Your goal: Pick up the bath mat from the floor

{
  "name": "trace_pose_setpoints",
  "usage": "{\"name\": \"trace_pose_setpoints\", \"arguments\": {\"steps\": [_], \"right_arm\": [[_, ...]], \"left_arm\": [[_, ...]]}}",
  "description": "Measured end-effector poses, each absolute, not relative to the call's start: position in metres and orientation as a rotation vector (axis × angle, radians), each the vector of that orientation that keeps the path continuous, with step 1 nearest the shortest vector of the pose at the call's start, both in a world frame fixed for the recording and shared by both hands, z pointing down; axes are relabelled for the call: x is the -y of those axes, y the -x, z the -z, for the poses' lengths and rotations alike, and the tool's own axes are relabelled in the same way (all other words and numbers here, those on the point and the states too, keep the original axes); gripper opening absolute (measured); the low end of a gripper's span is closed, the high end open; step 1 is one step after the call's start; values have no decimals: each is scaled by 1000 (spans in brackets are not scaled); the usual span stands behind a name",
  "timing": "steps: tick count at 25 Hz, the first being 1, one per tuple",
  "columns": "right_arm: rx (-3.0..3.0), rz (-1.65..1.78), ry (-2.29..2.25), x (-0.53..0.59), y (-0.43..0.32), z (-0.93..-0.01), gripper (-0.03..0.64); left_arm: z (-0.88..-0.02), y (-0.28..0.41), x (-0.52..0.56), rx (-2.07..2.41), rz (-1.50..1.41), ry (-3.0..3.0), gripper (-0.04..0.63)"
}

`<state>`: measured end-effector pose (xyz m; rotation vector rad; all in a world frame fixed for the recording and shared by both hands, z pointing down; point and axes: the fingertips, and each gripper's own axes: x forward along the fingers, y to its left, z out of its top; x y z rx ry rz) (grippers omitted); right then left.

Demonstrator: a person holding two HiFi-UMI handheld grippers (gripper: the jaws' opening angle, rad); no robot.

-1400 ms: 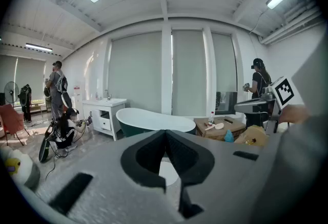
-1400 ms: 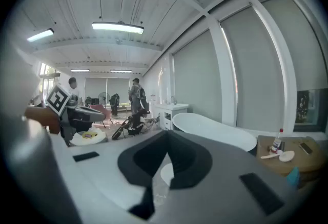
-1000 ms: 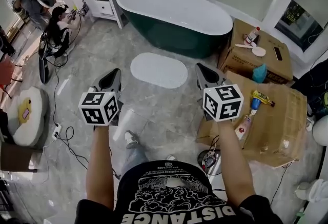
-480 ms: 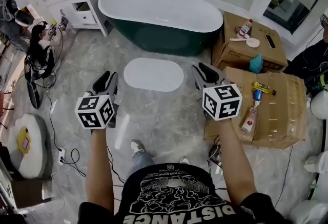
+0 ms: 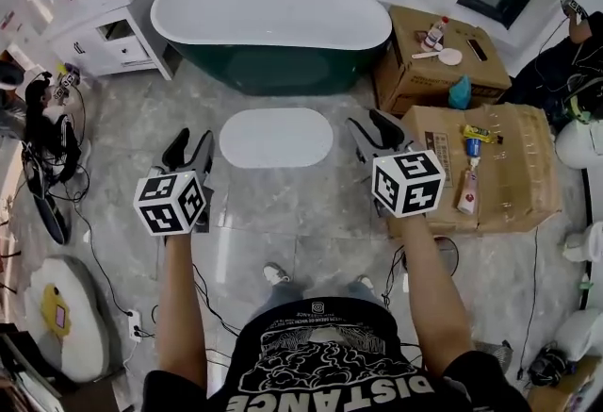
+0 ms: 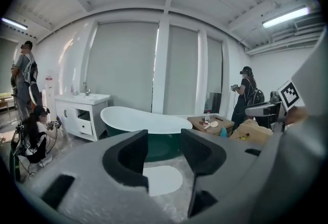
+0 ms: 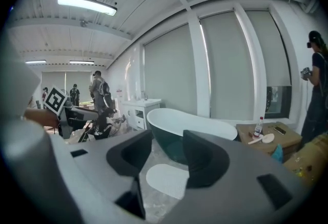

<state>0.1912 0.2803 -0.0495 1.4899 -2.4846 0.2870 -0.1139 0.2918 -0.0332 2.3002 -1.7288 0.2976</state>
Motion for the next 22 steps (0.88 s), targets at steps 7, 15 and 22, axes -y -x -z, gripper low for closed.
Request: {"name": "trace_pose_setpoints", "arguments": {"steps": [7,15,22], "right_arm": [[2446,-324,-1598,-272,-152,55,240],[2407,-334,-1665,-254,-142,48,262],[2402,-332,-1684,-223,-137,41,266]], "left_arm": [[30,160,-270,1667,-297,-2339,225],[22,178,-247,1632,-313,-2366,236],[17,195,-214,1653,-311,-2353,244]]}}
